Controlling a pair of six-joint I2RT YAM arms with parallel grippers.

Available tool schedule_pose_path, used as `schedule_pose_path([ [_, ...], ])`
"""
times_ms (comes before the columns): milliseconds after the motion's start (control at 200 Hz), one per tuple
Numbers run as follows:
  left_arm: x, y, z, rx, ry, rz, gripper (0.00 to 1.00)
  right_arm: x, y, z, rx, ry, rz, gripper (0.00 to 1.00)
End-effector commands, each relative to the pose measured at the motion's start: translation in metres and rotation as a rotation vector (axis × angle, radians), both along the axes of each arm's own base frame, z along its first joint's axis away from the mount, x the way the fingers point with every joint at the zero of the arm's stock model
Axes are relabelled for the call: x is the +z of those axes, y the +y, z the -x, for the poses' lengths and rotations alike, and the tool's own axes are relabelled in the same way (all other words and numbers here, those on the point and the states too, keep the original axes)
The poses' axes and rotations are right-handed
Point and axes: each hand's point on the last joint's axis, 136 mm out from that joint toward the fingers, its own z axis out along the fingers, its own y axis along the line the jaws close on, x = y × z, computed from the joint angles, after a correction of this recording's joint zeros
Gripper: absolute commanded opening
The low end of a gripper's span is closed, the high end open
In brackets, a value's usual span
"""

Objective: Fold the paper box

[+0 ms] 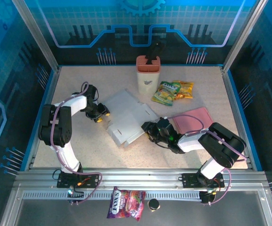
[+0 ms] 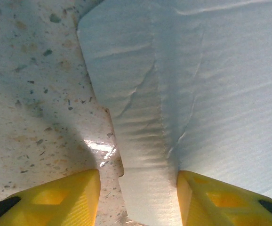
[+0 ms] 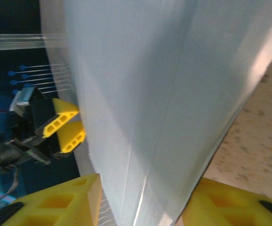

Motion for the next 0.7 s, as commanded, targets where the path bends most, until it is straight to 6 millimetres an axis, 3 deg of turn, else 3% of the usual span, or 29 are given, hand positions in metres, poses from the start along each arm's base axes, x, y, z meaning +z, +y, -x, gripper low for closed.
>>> schedule_pose_path([
  [0,0.007,-0.001,0.005,0.008,0.008,0.021,0.47,0.014,0.007,-0.007,-0.023,-0.062,-0.049,0.41],
  [70,0.008,-0.001,0.006,0.009,0.008,0.021,0.47,0.017,0.008,-0.009,-0.03,-0.065,-0.058,0.35],
  [225,0.013,0.001,0.005,0.01,-0.009,0.01,0.47,0.025,0.007,-0.011,-0.042,-0.073,-0.061,0.11],
  [290,0.024,0.002,0.002,0.013,-0.044,0.001,0.47,0.031,0.008,-0.012,-0.043,-0.074,-0.056,0.0],
  [335,0.036,0.003,0.0,0.012,-0.079,-0.004,0.48,0.036,0.008,-0.013,-0.046,-0.07,-0.049,0.0],
  [455,0.082,0.007,-0.005,-0.006,-0.231,-0.051,0.49,0.059,0.01,-0.017,-0.053,-0.071,-0.05,0.0],
  [695,0.208,-0.012,0.006,-0.112,-0.686,-0.165,0.52,0.134,0.007,-0.023,-0.118,-0.033,-0.055,0.0],
])
